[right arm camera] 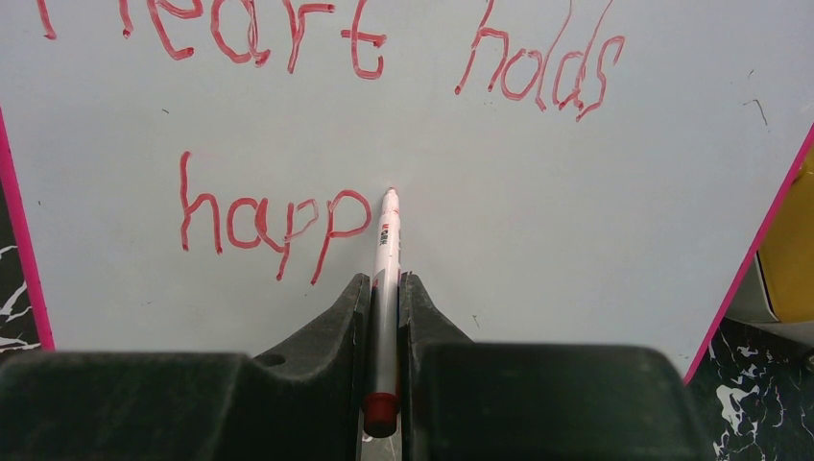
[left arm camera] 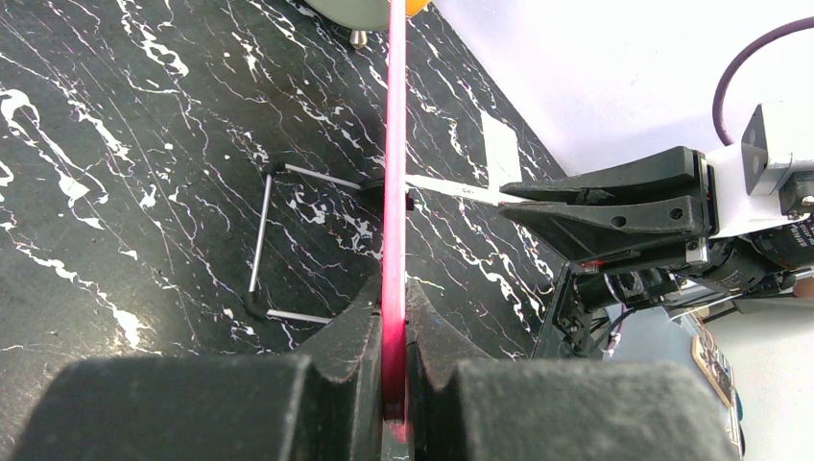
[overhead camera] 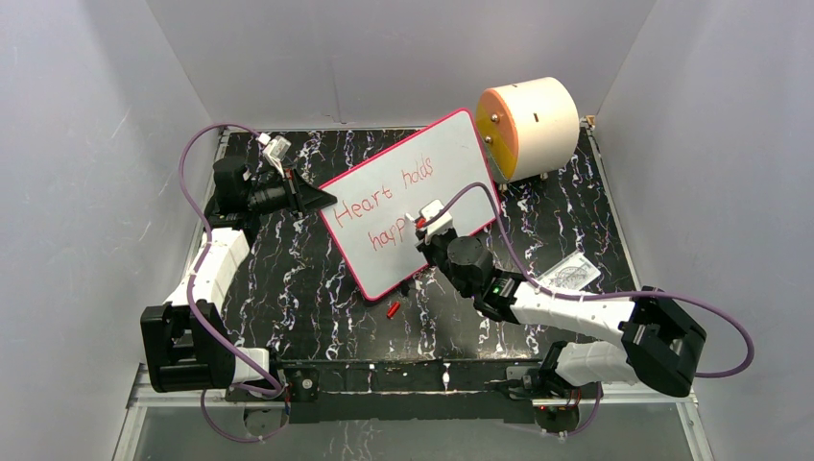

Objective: Write a sentence on the whiteboard

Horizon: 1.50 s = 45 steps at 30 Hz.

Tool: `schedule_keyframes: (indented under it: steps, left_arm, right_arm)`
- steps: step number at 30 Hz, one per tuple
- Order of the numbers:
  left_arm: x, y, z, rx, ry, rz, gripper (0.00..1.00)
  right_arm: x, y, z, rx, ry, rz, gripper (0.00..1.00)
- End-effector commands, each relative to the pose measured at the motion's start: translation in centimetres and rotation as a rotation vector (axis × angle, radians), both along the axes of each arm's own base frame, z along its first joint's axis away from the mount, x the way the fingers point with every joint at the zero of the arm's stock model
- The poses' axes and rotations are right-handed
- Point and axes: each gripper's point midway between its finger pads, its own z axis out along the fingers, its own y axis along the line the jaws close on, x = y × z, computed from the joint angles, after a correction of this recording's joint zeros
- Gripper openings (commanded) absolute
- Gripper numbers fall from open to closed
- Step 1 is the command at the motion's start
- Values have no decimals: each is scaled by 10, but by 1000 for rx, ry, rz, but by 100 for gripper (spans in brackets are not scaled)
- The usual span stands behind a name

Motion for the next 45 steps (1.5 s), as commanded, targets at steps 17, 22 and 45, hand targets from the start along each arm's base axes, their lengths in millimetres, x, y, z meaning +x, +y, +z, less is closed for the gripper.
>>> schedule_keyframes:
  steps: [17, 22, 45]
  left_arm:
    - [-6, -3, -7, 8, 25, -32, 0]
    - [-6, -4, -7, 8, 24, -34, 0]
    - [-7, -4, -6, 5, 25, -38, 0]
  right_arm:
    - [-4, -7, 27, 54, -7, 5, 0]
    - [-3, -3, 23, 50, -4, 9, 0]
    - [0, -3, 8, 26, 19, -7, 0]
